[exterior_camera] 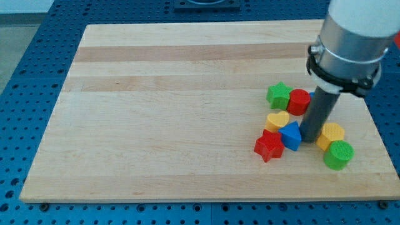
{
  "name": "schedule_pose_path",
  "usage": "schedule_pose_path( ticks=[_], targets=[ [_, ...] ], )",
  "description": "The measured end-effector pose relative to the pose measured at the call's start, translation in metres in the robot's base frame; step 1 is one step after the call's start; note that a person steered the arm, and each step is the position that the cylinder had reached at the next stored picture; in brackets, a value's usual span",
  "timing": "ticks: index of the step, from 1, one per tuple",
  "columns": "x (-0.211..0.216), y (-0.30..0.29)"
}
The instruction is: Slide the yellow hexagon slightly right
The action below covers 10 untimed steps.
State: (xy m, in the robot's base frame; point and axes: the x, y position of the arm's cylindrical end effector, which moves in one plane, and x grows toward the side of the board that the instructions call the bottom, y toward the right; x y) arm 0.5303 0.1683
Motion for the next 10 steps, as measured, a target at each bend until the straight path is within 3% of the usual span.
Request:
schedule_pose_path(
  ticks=[3, 10],
  targets=[
    [0.027, 0.000],
    [-0.005, 0.009]
  ],
)
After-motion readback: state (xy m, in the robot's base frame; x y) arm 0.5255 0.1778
